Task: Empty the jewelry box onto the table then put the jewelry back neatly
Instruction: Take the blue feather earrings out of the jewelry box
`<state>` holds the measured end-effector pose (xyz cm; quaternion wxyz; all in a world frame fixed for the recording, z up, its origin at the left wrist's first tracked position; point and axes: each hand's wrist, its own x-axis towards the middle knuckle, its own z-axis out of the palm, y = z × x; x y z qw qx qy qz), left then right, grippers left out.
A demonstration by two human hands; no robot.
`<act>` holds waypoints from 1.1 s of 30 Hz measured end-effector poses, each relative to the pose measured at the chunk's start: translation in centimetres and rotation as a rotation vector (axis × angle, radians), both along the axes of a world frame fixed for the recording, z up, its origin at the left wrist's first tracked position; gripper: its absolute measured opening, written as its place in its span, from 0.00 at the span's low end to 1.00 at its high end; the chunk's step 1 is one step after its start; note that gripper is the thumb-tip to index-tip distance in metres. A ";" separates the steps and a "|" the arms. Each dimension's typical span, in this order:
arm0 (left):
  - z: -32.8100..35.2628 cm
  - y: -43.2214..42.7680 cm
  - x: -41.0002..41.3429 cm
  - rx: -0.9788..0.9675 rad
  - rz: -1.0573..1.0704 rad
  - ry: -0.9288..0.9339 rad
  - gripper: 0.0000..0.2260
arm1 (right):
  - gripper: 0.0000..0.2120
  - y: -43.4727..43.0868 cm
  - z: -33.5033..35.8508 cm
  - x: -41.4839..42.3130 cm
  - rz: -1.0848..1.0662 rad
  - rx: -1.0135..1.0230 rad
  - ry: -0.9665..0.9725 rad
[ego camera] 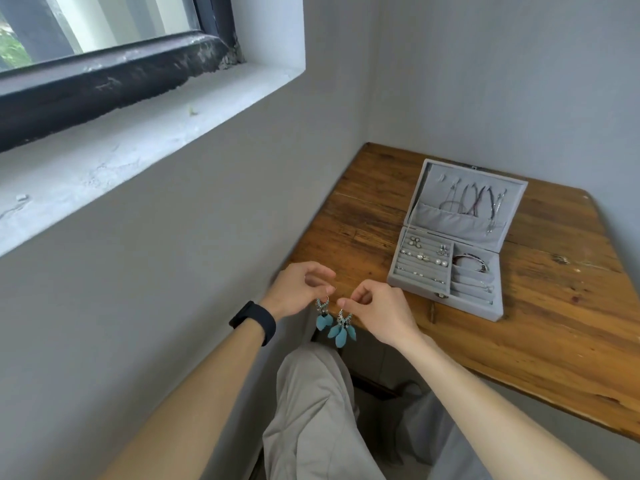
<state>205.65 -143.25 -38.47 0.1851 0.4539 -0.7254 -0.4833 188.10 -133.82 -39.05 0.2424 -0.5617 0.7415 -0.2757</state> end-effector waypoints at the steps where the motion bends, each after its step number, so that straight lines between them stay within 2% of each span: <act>1: 0.1 -0.6 -0.2 0.002 -0.026 -0.029 0.11 | 0.13 -0.5 0.0 0.1 -0.005 0.001 0.005; 5: 0.5 -3.0 -0.9 0.001 -0.043 -0.117 0.13 | 0.11 -2.5 0.3 -0.1 -0.012 0.009 0.040; 14: -0.5 -7.7 -3.1 -0.024 0.010 -0.145 0.11 | 0.10 -7.5 0.3 -1.8 -0.002 -0.001 0.175; 17: -1.1 -8.8 -4.1 -0.076 -0.008 -0.162 0.09 | 0.10 -9.3 0.3 -2.1 -0.046 0.005 0.263; 21: -1.1 -10.2 -5.2 -0.145 -0.043 -0.184 0.08 | 0.09 -11.1 0.2 -2.7 -0.073 0.059 0.288; 27: -1.4 -11.0 -6.0 -0.309 -0.118 -0.240 0.10 | 0.12 -12.6 0.0 -3.3 -0.067 0.091 0.331; 30: -1.4 -11.0 -6.1 -0.392 -0.129 -0.298 0.11 | 0.14 -12.6 0.4 -3.7 -0.067 0.039 0.336; 33: -1.3 -10.6 -5.6 -0.442 -0.056 -0.280 0.11 | 0.14 -11.2 1.1 -4.1 -0.114 -0.098 0.316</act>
